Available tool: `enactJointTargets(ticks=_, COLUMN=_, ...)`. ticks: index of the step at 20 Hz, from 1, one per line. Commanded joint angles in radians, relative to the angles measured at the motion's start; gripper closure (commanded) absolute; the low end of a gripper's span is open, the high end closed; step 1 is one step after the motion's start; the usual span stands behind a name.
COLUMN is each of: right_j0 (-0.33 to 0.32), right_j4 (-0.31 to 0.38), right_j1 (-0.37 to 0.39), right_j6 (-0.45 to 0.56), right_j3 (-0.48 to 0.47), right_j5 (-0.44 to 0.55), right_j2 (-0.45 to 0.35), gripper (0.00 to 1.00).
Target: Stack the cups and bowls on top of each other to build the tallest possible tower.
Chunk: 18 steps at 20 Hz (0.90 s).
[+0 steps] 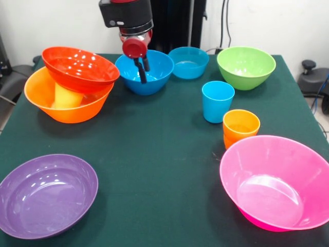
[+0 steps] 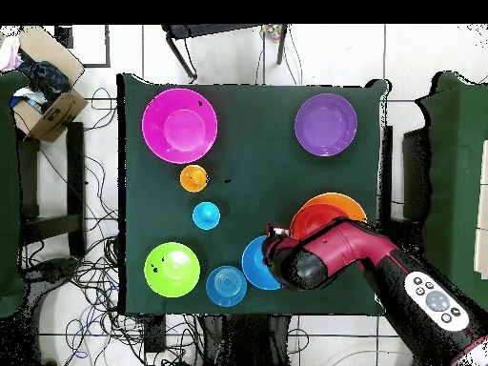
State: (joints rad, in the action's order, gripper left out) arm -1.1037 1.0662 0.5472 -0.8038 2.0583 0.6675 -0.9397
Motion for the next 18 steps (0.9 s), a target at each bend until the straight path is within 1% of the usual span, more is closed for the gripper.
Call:
enactJointTargets(ticks=1, right_j0=0.027, right_j4=0.123, right_j1=-0.058, right_j6=0.295, right_j3=-0.085, right_j5=-0.002, right_j2=0.036, gripper=0.00)
enactJointTargets(ticks=9, right_j0=0.029, right_j4=0.129, right_j1=-0.060, right_j6=0.284, right_j3=-0.083, right_j5=0.007, right_j2=0.032, gripper=0.00)
enactJointTargets(ticks=18, right_j0=0.047, right_j4=0.157, right_j1=-0.087, right_j6=0.267, right_j3=-0.110, right_j5=0.031, right_j2=0.072, gripper=0.00)
